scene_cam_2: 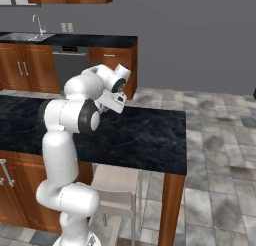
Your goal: Place the cup inside the bowl on the dining table and move the bowl to any counter.
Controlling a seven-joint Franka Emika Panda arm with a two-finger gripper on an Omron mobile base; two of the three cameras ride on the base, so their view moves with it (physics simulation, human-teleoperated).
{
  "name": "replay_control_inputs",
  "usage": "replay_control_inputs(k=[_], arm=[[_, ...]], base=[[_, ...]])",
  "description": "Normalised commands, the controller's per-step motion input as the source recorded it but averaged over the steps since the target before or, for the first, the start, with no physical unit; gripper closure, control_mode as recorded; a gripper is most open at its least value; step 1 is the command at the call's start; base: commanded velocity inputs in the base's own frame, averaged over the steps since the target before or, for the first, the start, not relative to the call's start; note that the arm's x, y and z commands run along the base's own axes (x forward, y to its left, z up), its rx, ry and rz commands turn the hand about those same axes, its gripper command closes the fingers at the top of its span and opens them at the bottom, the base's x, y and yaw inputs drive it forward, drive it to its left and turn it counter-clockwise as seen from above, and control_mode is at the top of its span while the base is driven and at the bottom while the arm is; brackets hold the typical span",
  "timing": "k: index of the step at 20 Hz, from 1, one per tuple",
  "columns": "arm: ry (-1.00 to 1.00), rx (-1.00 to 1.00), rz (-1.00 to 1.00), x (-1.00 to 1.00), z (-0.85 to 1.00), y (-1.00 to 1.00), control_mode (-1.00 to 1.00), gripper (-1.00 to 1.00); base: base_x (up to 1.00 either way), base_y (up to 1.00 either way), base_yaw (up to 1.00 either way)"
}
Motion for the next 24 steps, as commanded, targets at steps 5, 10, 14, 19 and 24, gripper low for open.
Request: replay_control_inputs(k=[5, 10, 14, 19, 24], arm=[[-0.01, 0.00, 0.00, -0.74, 0.15, -0.25, -1.00, 1.00], [0.00, 0.00, 0.00, -0.70, 0.23, -0.24, -1.00, 1.00], [0.00, 0.00, 0.00, -0.70, 0.40, -0.29, -1.00, 1.00], [0.00, 0.00, 0.00, -0.67, 0.40, -0.23, -1.00, 1.00], [0.00, 0.00, 0.00, -0.71, 0.43, -0.21, -1.00, 1.00]], base=[[0.00, 0.00, 0.00], [0.00, 0.00, 0.00], [0.00, 0.00, 0.00], [0.00, 0.00, 0.00], [0.00, 0.00, 0.00]])
